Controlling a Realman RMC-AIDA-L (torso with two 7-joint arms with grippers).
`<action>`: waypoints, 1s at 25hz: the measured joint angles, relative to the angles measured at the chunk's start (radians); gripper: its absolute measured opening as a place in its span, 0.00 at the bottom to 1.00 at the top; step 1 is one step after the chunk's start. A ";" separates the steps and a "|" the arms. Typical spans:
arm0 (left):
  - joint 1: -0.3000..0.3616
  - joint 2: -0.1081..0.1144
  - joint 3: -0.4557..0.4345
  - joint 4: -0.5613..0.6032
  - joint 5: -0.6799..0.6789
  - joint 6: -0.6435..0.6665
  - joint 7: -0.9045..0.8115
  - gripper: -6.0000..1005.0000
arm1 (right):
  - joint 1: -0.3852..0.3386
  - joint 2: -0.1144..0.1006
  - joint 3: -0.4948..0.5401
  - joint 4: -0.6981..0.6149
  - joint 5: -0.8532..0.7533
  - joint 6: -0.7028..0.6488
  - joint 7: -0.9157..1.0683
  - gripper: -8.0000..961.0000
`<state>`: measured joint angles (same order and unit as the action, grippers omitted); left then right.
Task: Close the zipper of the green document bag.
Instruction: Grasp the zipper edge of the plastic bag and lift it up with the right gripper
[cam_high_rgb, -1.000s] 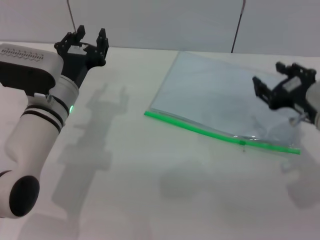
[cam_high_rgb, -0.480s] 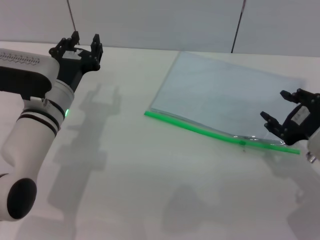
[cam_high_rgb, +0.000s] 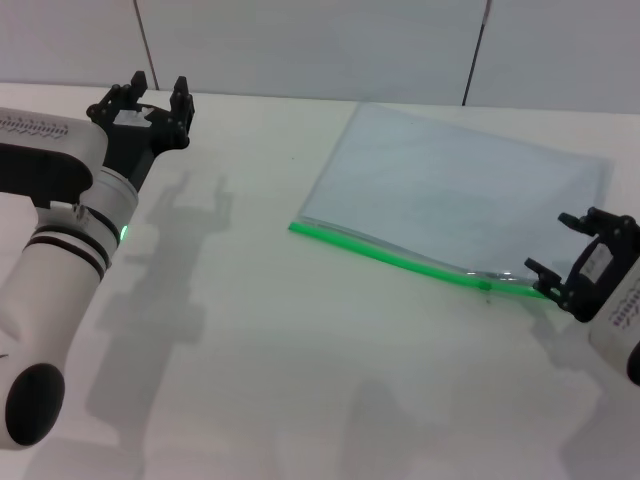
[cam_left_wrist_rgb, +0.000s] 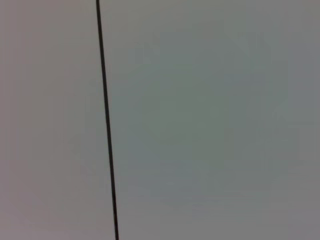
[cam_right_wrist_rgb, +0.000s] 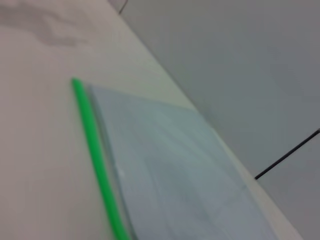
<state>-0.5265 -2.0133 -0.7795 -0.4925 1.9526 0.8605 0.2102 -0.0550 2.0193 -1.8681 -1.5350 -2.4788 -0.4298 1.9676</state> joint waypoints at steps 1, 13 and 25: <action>0.000 0.001 -0.001 0.000 0.000 0.000 0.000 0.50 | 0.000 0.000 -0.001 0.000 -0.014 -0.007 -0.001 0.63; 0.015 0.005 -0.016 0.000 -0.002 0.000 0.000 0.50 | 0.014 0.002 0.005 0.023 -0.174 -0.104 -0.003 0.62; 0.015 0.004 -0.017 0.000 -0.005 0.000 0.000 0.50 | 0.051 0.004 0.003 0.087 -0.184 -0.104 -0.006 0.62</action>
<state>-0.5117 -2.0094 -0.7961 -0.4924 1.9477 0.8605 0.2101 -0.0036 2.0231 -1.8653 -1.4478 -2.6628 -0.5337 1.9616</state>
